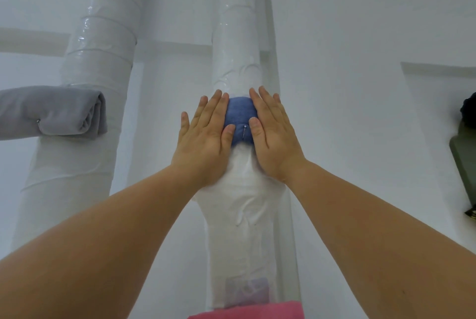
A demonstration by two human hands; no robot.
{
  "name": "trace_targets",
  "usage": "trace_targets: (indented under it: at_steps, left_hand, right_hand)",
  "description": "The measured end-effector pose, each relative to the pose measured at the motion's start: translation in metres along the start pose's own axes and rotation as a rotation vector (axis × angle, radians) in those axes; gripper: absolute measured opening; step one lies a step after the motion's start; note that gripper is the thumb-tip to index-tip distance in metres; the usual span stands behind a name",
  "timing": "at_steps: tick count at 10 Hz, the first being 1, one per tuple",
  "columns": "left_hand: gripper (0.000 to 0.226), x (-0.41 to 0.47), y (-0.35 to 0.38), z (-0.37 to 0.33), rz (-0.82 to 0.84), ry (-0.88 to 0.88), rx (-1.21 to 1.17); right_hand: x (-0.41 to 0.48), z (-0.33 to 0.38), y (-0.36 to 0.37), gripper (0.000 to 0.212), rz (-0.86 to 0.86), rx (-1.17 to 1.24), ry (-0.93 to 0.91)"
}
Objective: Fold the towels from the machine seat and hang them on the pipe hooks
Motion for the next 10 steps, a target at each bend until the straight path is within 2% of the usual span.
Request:
trace_targets:
  at_steps: [3,4,6,10]
  left_hand:
    - [0.061,-0.001,-0.001,0.000,0.086,-0.056,0.068]
    - [0.063,-0.006,-0.004,-0.002,0.140,-0.085,0.160]
    - [0.067,-0.020,-0.020,-0.005,0.240,-0.087,0.400]
    - [0.072,-0.079,-0.068,-0.001,0.345,-0.069,0.455]
  right_hand:
    - [-0.004,0.003,-0.001,0.056,0.133,-0.051,0.081]
    - [-0.015,0.004,-0.001,0.059,0.240,-0.117,0.182]
    - [-0.037,0.014,-0.017,0.062,0.510,-0.364,0.234]
    - [-0.065,0.080,-0.052,0.065,0.603,-0.502,0.254]
Point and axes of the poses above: each hand's wrist, its own x-axis towards the middle knuckle, its own y-axis out of the palm, z = x × y, the point moved 9 cm from there along x, towards the middle knuckle, and after that the axes turned 6 degrees about -y, right-handed, at the moved point
